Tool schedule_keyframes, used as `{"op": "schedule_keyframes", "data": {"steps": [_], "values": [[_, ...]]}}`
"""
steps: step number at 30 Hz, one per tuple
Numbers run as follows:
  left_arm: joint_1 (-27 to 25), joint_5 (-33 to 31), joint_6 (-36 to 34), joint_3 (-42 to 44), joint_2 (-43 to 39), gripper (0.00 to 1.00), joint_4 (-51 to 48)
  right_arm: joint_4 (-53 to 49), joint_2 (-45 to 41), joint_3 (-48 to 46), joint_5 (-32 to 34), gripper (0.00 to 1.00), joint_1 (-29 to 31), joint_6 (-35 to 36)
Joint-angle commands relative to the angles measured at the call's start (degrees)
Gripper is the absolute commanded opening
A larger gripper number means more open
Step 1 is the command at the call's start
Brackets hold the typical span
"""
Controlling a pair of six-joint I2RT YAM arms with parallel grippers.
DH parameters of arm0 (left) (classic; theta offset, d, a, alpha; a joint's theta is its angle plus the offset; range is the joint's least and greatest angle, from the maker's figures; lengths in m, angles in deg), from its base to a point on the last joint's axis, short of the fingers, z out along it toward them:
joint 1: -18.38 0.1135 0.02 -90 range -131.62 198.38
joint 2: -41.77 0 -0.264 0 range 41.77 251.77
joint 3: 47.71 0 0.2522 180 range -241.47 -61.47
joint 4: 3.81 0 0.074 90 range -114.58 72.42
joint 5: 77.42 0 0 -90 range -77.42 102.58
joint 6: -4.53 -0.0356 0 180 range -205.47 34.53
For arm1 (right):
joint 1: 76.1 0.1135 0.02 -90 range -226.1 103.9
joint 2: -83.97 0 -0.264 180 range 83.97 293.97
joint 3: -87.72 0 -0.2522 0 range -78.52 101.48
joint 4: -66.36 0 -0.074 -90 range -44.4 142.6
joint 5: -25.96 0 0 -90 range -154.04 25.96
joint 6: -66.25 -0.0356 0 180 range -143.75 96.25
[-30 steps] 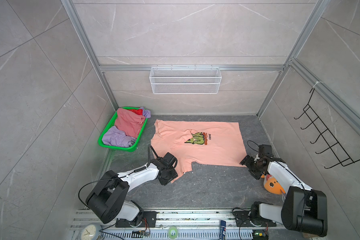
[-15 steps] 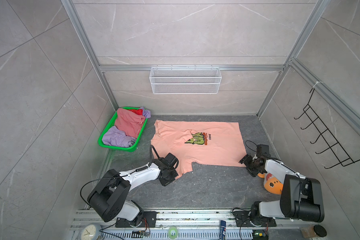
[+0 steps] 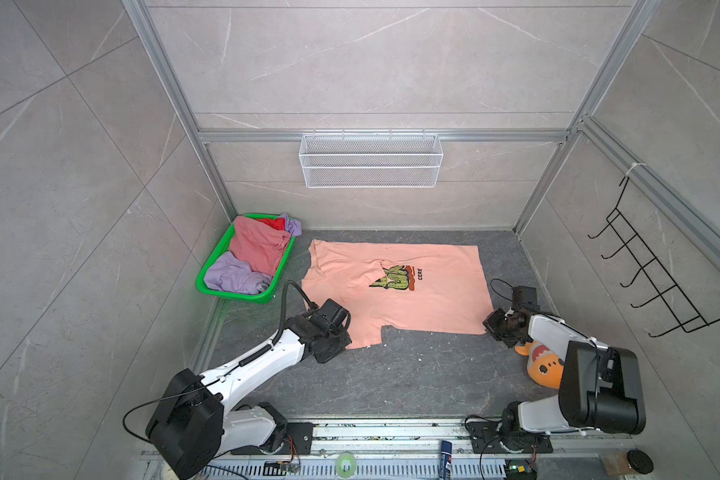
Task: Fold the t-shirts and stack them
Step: 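Fold the held hem over toward the far edge with both grippers, then press the left gripper on the folded strip while the right gripper withdraws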
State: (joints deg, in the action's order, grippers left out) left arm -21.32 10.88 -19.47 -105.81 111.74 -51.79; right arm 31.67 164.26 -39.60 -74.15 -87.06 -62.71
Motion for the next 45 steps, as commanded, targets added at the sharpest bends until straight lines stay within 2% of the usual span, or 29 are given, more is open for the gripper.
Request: {"op": "schedule_keyframes", "data": {"steps": [1,4,8,15,20,24,32,37,40,42,43,45], "values": [[-0.7,-1.4,2.1,-0.1,-4.3,0.00,-3.3,-7.7,-8.0,-1.1,0.5,0.00,-0.2,1.5],[-0.6,-2.9,0.9,-3.5,-5.2,0.00,-6.0,-10.4,-13.8,-2.2,0.7,0.00,-0.1,-0.8],[1.9,-3.9,-7.6,-13.6,-0.3,0.00,-6.6,-6.3,-14.4,-1.2,-0.3,0.00,-0.1,-6.2],[11.2,1.6,-22.5,-29.6,14.8,0.00,-2.4,0.0,-0.5,10.6,-0.6,0.00,0.0,-6.3],[17.1,5.1,-28.4,-39.6,25.0,0.00,-0.5,1.7,7.7,17.5,-0.6,0.00,0.0,-8.2],[19.9,8.1,-33.3,-44.5,29.6,0.00,3.3,2.2,14.8,21.7,0.0,0.00,0.1,-9.4],[22.8,12.0,-39.3,-56.5,40.6,0.00,2.8,3.3,23.3,28.0,0.9,0.00,0.3,-12.6],[25.4,14.0,-38.7,-63.3,47.3,0.00,1.5,2.6,28.4,34.8,0.7,0.00,0.8,-14.4],[27.3,15.4,-37.6,-67.9,51.3,0.11,2.0,2.9,29.8,38.5,0.1,0.16,0.9,-13.5],[28.3,15.5,-37.6,-72.5,54.5,0.30,0.9,6.6,28.7,38.5,-0.1,0.45,0.9,-12.5],[28.8,15.5,-37.6,-75.5,56.1,0.36,-0.4,8.2,28.1,38.4,-0.6,0.54,0.9,-11.8],[29.8,15.1,-37.0,-79.7,58.1,0.49,-2.7,7.5,27.5,39.4,-1.1,0.65,0.8,-10.4]]}}
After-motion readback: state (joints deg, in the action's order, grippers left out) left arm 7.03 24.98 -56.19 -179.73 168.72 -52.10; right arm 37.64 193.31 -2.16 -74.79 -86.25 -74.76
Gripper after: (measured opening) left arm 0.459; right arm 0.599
